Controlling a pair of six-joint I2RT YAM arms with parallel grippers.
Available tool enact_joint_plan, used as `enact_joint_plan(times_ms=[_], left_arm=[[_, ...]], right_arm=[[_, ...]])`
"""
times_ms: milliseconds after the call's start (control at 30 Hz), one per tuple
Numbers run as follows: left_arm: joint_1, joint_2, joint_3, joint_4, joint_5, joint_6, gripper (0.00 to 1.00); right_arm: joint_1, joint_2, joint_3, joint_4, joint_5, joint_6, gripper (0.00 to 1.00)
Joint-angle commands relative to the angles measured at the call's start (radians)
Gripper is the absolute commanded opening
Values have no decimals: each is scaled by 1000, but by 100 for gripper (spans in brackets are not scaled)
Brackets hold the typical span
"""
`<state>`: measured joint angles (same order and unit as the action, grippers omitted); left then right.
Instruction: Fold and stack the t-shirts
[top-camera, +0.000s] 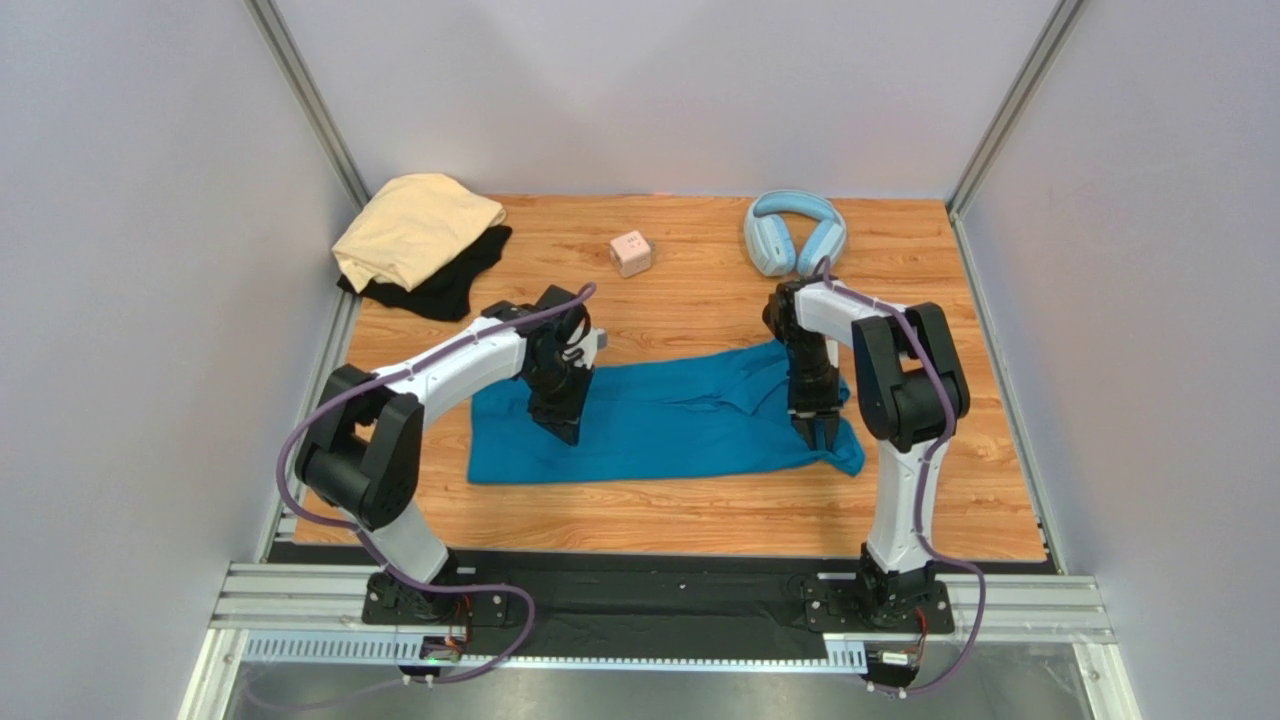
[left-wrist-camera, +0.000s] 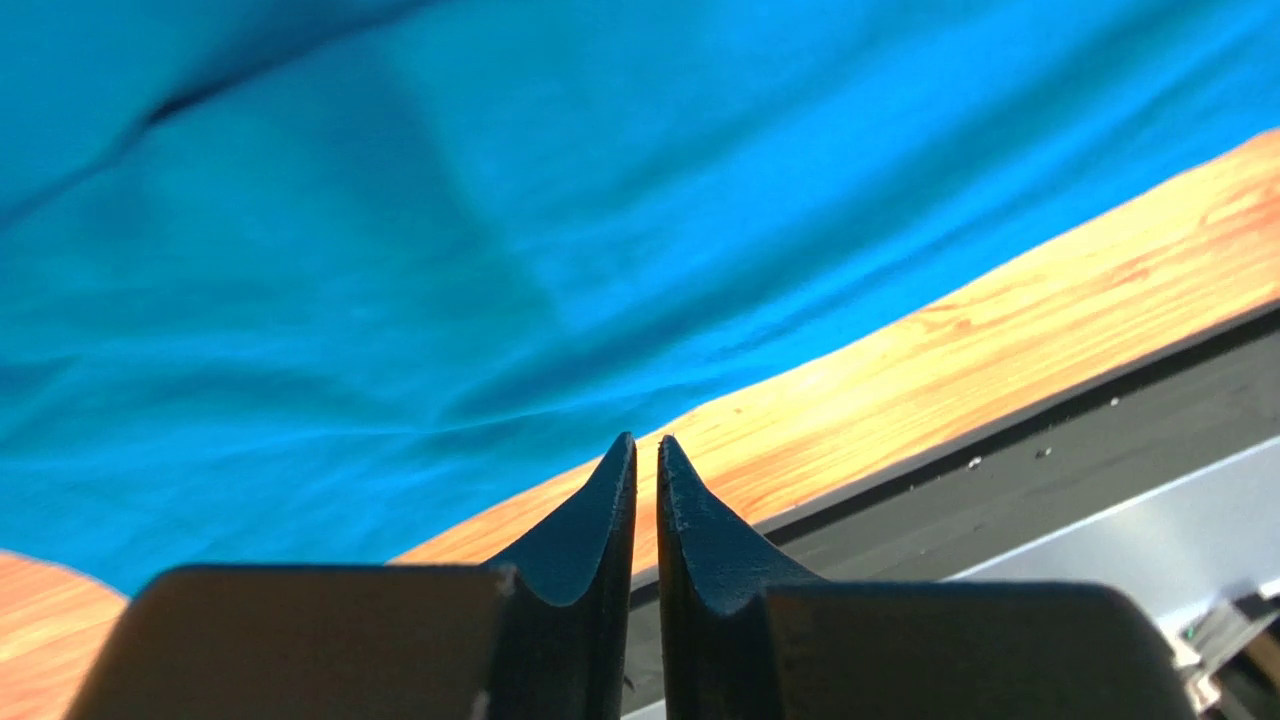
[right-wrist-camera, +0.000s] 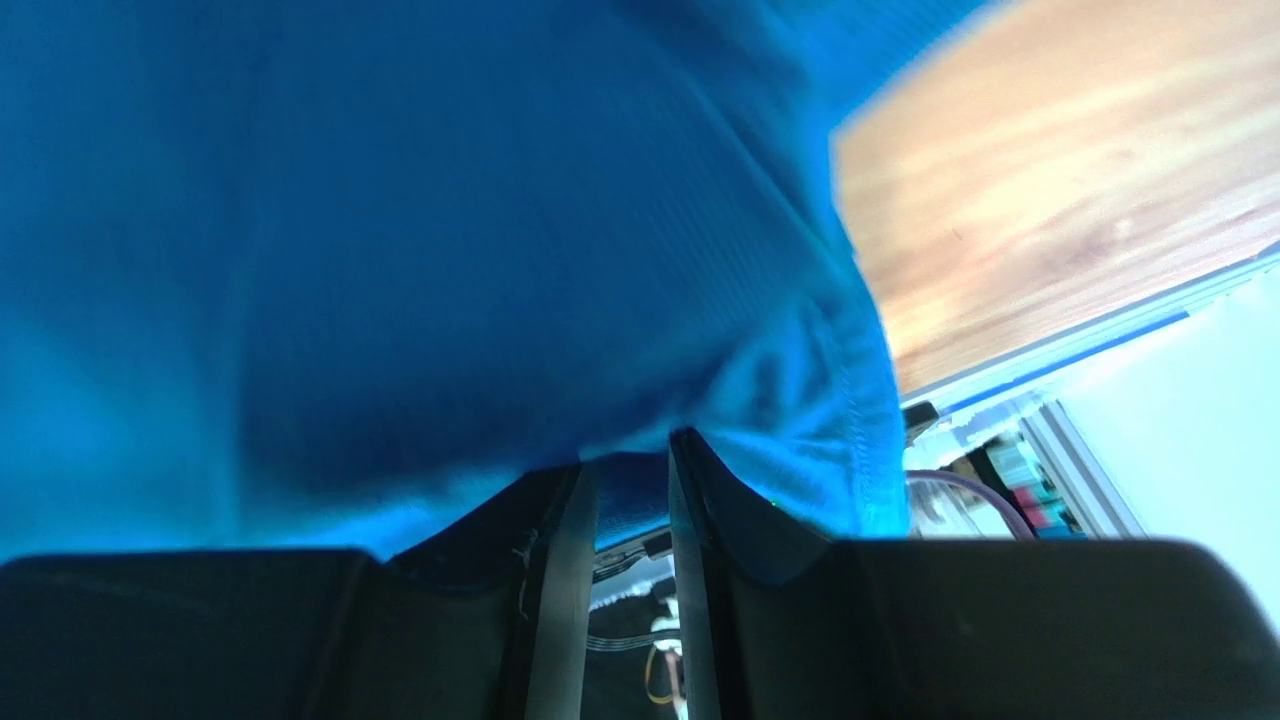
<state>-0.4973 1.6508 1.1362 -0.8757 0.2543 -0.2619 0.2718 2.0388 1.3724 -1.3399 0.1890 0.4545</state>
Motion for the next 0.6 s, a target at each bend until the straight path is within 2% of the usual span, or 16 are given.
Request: enact_joint_plan(times_ms=[0, 200, 400, 567], left_arm=[[-35, 55, -10, -5, 42, 15, 13], [-40, 127, -61, -9, 36, 3, 0], [-40, 135, -75, -12, 7, -14, 0], [-40, 132, -96, -28, -16, -23, 0]], right_arm=[[-2, 58, 48, 27, 0, -11, 29], [-3, 84, 69, 18, 33, -5, 30], [-19, 121, 122, 8, 58, -8, 30], [-19, 191, 256, -19, 104, -42, 29]])
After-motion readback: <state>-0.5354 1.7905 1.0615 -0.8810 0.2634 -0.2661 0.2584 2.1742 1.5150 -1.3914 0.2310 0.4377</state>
